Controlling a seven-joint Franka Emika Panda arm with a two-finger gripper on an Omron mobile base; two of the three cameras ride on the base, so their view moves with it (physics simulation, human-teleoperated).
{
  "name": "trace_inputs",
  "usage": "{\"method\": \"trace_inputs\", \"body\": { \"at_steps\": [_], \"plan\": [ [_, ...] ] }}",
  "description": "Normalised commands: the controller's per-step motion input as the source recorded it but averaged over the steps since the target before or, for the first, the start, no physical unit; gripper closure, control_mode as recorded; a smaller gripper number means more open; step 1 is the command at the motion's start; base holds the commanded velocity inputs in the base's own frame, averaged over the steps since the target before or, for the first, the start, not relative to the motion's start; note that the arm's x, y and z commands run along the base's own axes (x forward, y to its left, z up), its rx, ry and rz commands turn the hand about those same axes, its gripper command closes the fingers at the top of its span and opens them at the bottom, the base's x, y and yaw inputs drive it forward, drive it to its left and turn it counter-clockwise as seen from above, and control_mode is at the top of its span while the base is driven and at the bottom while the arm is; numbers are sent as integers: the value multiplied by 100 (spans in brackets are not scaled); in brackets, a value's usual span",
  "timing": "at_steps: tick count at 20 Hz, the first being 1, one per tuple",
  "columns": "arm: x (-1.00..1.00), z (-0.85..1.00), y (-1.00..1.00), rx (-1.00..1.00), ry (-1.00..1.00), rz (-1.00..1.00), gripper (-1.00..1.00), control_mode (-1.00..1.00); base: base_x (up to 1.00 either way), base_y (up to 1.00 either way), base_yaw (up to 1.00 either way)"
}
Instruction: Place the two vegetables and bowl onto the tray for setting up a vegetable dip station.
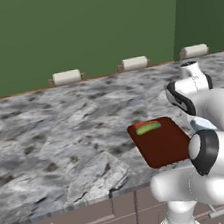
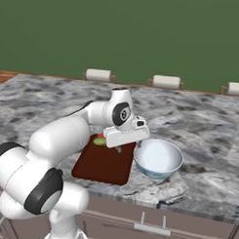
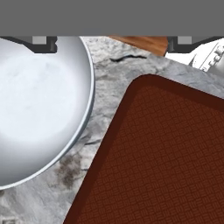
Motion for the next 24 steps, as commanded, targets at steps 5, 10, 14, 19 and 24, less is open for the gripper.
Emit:
{"method": "trace_inputs", "body": {
  "at_steps": [5,10,14,19,24],
  "plan": [
    [7,-19,0,0,-2,0,-100,-100,0,0,0],
    [6,-4,-10,0,0,0,-100,-100,0,0,0],
    [14,-4,-7,0,0,0,-100,-100,0,0,0],
    [6,-20,-4,0,-1,0,-100,-100,0,0,0],
    [12,-15,-3,0,0,0,-100,-100,0,0,0]
  ]
}}
